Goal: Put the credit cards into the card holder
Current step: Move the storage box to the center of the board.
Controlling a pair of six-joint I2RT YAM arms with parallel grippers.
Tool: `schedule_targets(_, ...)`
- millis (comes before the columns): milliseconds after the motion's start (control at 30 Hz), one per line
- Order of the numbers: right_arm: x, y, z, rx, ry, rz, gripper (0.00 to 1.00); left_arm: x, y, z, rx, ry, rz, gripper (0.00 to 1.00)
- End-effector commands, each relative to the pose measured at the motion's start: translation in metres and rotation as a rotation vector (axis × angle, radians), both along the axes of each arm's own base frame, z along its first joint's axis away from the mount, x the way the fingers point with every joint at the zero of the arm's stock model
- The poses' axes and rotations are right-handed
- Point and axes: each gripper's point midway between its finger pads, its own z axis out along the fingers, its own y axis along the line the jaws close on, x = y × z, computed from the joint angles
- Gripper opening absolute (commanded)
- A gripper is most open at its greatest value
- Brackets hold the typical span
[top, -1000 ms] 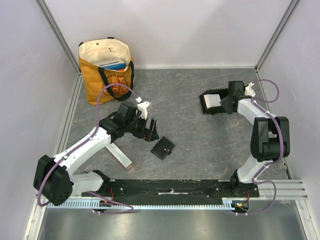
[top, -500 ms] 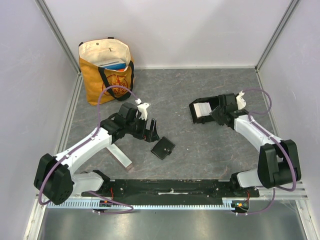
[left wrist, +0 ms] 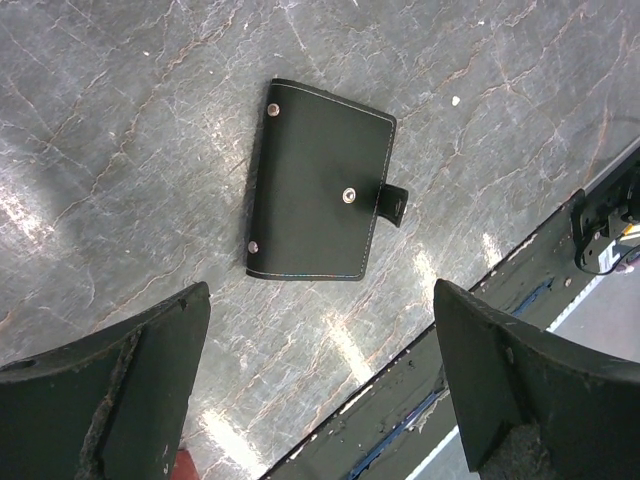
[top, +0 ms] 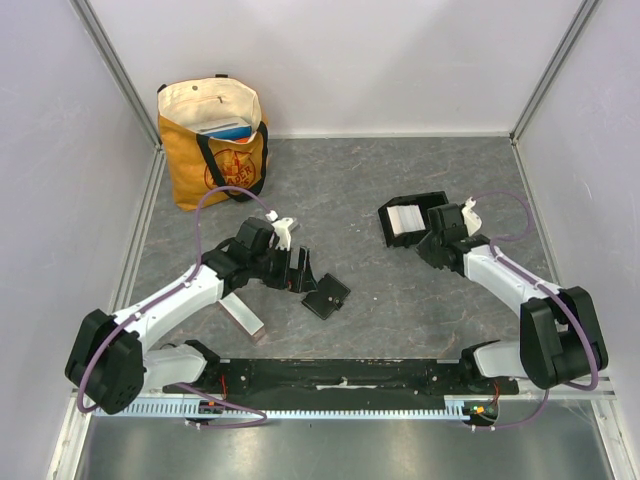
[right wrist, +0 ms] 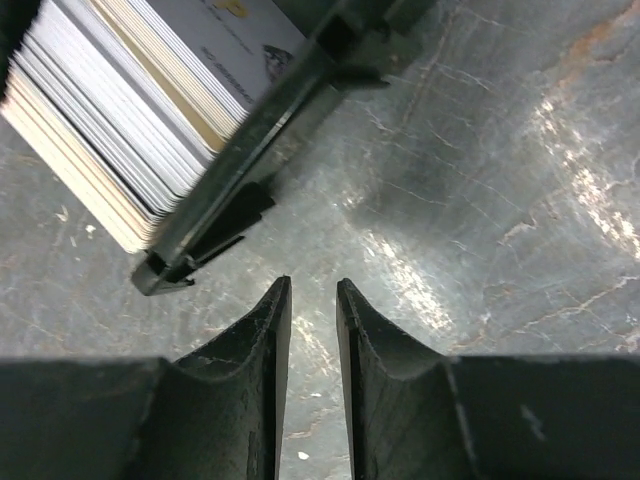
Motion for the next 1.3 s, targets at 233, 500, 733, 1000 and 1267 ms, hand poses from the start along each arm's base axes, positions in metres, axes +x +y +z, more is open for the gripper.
schedule_targets(233, 0.011, 0.010, 0.041, 0.009, -0.116, 0.073, 0.41, 0.005, -0.009, 0.012, -0.067, -0.014, 0.017, 0.97)
schedule_targets(500, 0.039, -0.009, 0.067, -0.051, -0.168, -0.059, 0.61, 0.006, -0.010, 0.015, -0.062, -0.021, 0.007, 0.97)
schedule_targets(733, 0.056, -0.004, 0.047, -0.051, -0.099, -0.077, 0.61, 0.007, -0.006, 0.015, -0.044, -0.033, 0.006, 0.97)
schedule_targets(1000, 0.050, -0.006, 0.039, -0.039, -0.088, -0.106, 0.59, 0.008, -0.005, 0.014, -0.031, -0.035, 0.005, 0.97)
schedule_targets(1267, 0.056, -0.006, 0.029, -0.053, -0.062, -0.111, 0.51, 0.007, -0.006, 0.015, -0.037, -0.031, 0.000, 0.97)
